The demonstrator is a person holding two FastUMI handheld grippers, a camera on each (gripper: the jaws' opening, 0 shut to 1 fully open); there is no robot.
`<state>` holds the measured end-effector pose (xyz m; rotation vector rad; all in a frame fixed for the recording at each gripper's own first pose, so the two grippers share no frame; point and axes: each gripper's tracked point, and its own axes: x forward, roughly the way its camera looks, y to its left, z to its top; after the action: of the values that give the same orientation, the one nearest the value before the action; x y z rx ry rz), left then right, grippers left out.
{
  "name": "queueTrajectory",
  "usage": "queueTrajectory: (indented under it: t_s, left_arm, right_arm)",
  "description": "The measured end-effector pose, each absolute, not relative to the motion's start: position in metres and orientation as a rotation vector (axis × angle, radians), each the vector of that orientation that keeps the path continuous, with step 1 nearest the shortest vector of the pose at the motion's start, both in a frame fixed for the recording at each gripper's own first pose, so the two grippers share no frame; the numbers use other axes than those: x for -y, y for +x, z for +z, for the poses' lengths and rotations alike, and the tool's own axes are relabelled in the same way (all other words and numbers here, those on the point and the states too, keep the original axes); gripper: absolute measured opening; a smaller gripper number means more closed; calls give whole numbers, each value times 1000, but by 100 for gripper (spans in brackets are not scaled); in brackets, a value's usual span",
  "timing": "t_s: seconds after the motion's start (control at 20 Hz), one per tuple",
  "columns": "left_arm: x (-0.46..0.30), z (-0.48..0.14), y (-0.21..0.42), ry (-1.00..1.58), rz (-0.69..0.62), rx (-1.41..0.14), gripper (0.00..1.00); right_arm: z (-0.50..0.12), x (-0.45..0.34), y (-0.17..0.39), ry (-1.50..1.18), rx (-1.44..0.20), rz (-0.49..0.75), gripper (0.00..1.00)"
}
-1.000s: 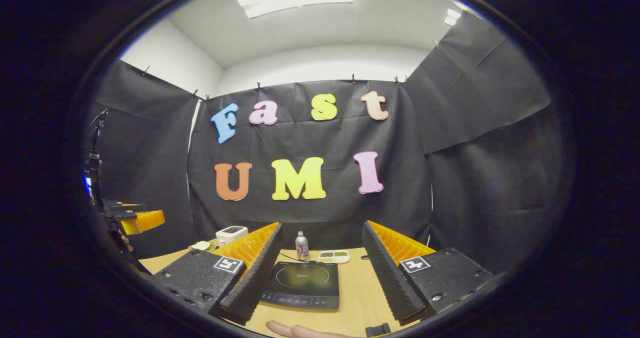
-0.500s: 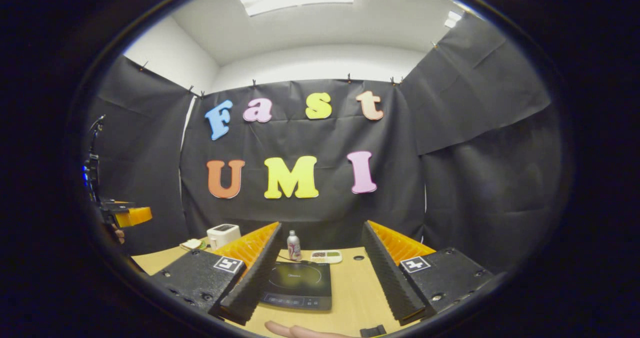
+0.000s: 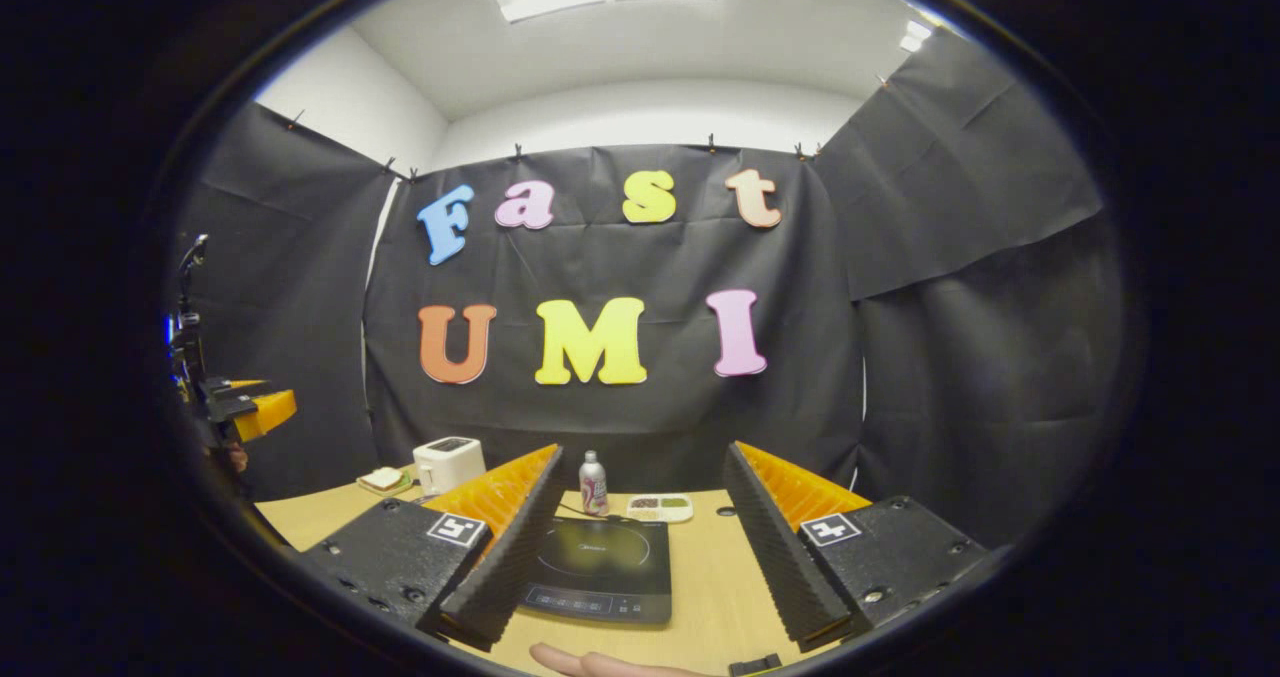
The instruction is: First push the handle of the pot to place it horizontally, then grasp the pot with both hands and set it on the induction cooktop.
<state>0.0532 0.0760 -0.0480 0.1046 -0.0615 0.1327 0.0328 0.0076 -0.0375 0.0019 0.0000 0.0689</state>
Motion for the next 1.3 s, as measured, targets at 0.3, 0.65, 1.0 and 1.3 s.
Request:
queueTrajectory:
  t_s: [0.3,0.65,1.0,1.3]
  left_arm:
    - [-65,-107,92,-1,53,-101,14]
    - [-75,-181,134,-34,76,-344,0]
    - [-68,-233,156,-46,26,-509,0]
    - [-64,-280,153,-76,-2,-646,0]
  right_arm:
    - [-61,3,65,15,-54,35,98]
    - [-77,12,91,-1,-82,31,97]
    - [-94,16,110,-33,-106,30,98]
    - [-117,15,126,-33,-179,36,99]
